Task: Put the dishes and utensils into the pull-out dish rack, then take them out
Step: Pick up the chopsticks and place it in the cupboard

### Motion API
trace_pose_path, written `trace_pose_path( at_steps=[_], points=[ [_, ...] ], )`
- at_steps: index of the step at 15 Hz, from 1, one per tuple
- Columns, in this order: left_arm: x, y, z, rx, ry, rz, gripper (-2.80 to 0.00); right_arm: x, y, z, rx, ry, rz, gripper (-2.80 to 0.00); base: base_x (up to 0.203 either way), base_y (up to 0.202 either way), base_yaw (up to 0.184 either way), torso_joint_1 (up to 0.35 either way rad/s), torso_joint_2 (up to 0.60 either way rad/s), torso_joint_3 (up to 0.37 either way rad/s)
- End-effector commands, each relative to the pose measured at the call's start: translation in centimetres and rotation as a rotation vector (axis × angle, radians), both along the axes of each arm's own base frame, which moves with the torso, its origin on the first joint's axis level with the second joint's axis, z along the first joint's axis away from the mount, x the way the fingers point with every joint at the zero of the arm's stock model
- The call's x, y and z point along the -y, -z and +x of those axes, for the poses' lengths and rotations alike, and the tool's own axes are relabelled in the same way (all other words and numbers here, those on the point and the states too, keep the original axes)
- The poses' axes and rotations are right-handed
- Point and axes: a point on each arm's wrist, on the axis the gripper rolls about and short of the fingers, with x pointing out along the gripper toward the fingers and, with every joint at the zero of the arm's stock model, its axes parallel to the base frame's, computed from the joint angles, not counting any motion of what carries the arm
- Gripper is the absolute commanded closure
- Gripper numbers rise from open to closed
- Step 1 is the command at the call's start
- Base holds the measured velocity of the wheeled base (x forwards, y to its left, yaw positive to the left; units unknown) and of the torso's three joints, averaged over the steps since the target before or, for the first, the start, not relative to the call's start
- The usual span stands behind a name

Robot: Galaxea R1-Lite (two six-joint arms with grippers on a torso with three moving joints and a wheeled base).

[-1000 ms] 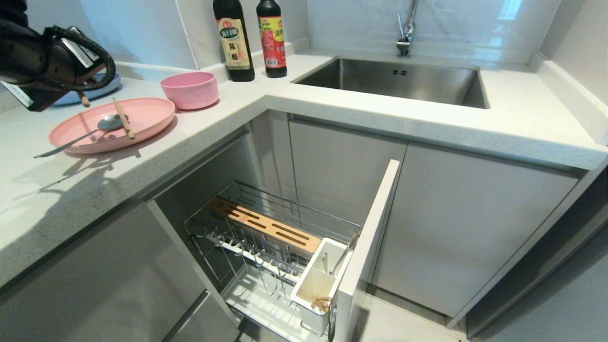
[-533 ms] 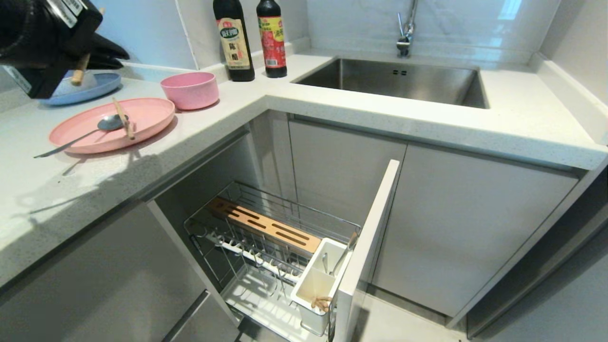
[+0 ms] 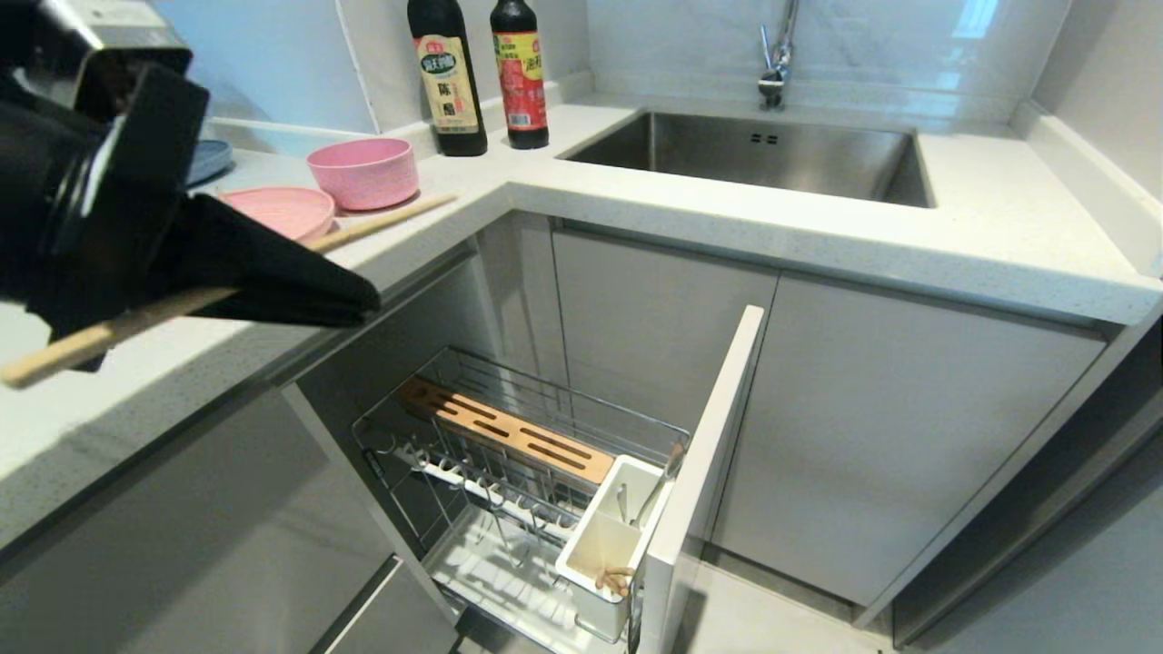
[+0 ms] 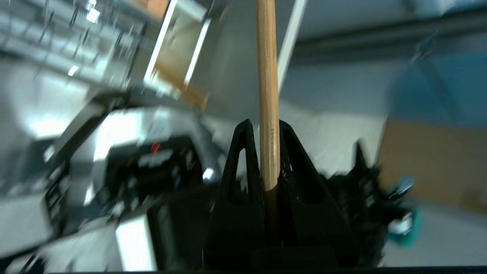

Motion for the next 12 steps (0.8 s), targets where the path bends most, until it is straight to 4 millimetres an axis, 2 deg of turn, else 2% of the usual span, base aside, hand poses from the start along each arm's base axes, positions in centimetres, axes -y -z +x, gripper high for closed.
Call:
trace_pose_path(
  at_steps=[1,5,12],
  points=[
    [1.1,1.5,0.7,-0.116,0.026,0.113,0.0,0.0,0.0,0.0,-0.001,-0.001,0.0,0.0,0.0,0.0,0.0,0.0,0.0,0.0],
    [2.0,3.8,1.5,-0.237,0.115,0.317,0.0,0.0,0.0,0.0,-0.001,-0.002,0.0,0.0,0.0,0.0,0.0,0.0,0.0,0.0],
    [5.8,9.1,4.8,-0.395,0.209,0.517,0.0,0.0,0.0,0.0,-0.001,-0.001,0.0,0.0,0.0,0.0,0.0,0.0,0.0,0.0]
  ],
)
